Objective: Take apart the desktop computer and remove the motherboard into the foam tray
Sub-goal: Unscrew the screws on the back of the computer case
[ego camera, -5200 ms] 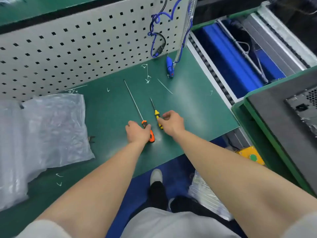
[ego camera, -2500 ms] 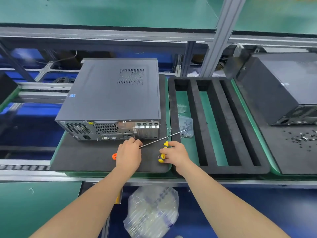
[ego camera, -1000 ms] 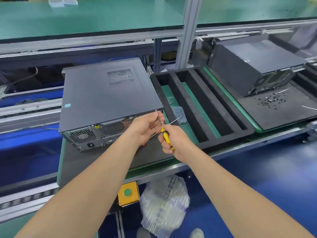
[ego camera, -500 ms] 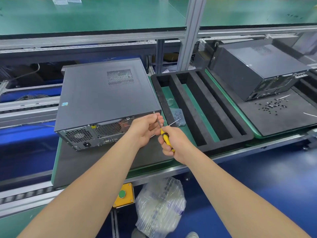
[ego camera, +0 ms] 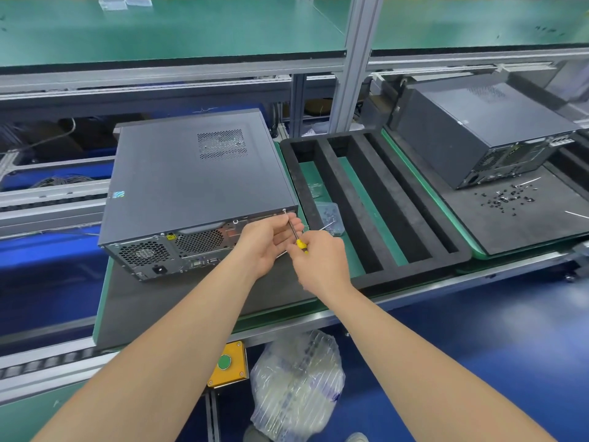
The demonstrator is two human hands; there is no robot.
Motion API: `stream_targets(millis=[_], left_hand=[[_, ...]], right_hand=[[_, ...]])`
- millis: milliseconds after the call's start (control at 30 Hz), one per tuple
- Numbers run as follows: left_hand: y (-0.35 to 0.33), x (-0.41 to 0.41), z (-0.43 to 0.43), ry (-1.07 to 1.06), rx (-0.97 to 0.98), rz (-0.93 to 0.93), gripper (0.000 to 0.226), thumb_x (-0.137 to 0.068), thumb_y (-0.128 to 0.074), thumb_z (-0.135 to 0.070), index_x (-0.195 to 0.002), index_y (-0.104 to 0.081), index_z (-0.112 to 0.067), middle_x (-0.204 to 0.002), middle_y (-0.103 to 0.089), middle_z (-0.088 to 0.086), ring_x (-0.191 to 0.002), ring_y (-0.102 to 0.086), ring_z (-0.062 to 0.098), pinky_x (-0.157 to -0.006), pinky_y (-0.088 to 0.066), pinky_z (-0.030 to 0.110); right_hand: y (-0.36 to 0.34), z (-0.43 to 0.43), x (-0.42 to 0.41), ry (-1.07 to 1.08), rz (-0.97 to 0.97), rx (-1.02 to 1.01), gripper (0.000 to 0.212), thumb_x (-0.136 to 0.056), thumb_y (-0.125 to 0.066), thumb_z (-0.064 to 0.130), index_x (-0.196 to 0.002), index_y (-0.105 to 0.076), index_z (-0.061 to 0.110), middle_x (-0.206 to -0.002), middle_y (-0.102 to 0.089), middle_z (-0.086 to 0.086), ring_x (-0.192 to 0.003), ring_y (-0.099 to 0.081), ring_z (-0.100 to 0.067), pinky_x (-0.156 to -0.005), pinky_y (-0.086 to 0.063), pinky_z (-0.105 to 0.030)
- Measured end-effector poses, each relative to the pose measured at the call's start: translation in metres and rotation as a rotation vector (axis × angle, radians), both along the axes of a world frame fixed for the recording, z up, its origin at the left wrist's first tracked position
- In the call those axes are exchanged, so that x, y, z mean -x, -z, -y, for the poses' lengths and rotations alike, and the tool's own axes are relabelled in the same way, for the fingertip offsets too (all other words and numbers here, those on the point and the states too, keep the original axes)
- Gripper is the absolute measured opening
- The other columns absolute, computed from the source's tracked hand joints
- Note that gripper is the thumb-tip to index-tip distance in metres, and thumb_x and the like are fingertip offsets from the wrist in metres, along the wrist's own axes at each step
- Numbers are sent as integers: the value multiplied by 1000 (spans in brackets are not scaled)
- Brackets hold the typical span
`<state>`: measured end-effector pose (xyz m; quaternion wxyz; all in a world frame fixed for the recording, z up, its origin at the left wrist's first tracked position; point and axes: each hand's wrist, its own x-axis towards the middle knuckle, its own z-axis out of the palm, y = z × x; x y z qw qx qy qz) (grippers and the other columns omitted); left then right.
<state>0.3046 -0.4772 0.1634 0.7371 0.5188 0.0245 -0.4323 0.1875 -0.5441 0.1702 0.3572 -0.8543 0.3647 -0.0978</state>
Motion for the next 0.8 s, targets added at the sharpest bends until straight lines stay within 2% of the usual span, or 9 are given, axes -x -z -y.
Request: stream_targets(millis=[67, 133, 200, 300, 333, 400, 500, 633, 800], left_hand=[[-3, 1, 0, 23, -25, 18, 15, -97, -69, -13, -104, -74, -2, -97, -79, 12, -88, -78, 22, -77, -63, 32], [-6, 3, 2, 7, -64, 43, 11, -94, -71, -9, -101, -74, -1, -91, -78, 11, -79, -77, 19, -69, -62, 28], [-10, 3, 5, -4, -83, 40, 9, -95, -68, -4, -102, -72, 2, -90, -75, 12, -71, -73, 17, -61, -60, 26], [-15, 2, 7, 21, -90, -7, 14, -99, -61, -2, -111, -68, 1, -95, -72, 12, -76, -70, 17, -57, -58, 25], [-16, 1, 7, 24, -91, -29, 16, -101, -59, -2, -114, -68, 1, -96, -72, 10, -78, -70, 16, -61, -60, 26], [-17, 0, 8, 39, -83, -63, 20, -104, -53, -3, -119, -67, 0, -96, -72, 8, -79, -70, 15, -71, -59, 29], [-17, -1, 8, 45, -57, -89, 25, -106, -45, -1, -120, -65, 1, -95, -73, 8, -78, -69, 15, -70, -58, 27], [-18, 0, 3, 62, -6, -100, 31, -108, -37, 1, -124, -63, 3, -98, -75, 9, -86, -72, 17, -72, -60, 27], [-19, -1, -3, 76, -26, -72, 27, -107, -40, 0, -122, -62, 4, -106, -74, 15, -89, -75, 21, -69, -63, 28]], right_hand=[[1, -3, 0, -11, -41, 169, 18, -98, -67, 35, -100, -71, 18, -93, -67, -6, -90, -61, -25, -65, -45, -31], [4, -1, 2, -15, 49, 81, 22, -97, -68, 38, -89, -69, 17, -84, -67, -3, -82, -63, -25, -61, -48, -33], [2, 2, 1, 42, 166, -311, 34, -97, -67, 44, -89, -70, 11, -77, -69, -5, -63, -63, -23, -57, -52, -35], [-2, 10, 10, 97, 204, -1195, 50, -102, -58, 51, -103, -70, 3, -75, -62, -11, -50, -50, -15, -43, -41, -27], [-2, 14, 15, 65, 202, -1385, 50, -105, -54, 50, -111, -69, 2, -76, -61, -10, -52, -50, -14, -43, -40, -24], [-1, 21, 25, 0, 229, -1596, 44, -108, -48, 40, -126, -64, 4, -81, -61, -7, -57, -52, -11, -46, -43, -21], [-4, 23, 31, -20, 241, -1588, 36, -110, -49, 30, -127, -65, 3, -87, -67, -8, -64, -59, -11, -51, -48, -19], [-7, 19, 24, -15, 196, -1272, 29, -104, -63, 27, -111, -71, -1, -90, -74, -14, -73, -72, -19, -63, -61, -31], [-8, 8, 16, 96, 211, -903, 18, -89, -81, 15, -93, -66, 4, -73, -73, -15, -58, -70, -22, -53, -58, -33]])
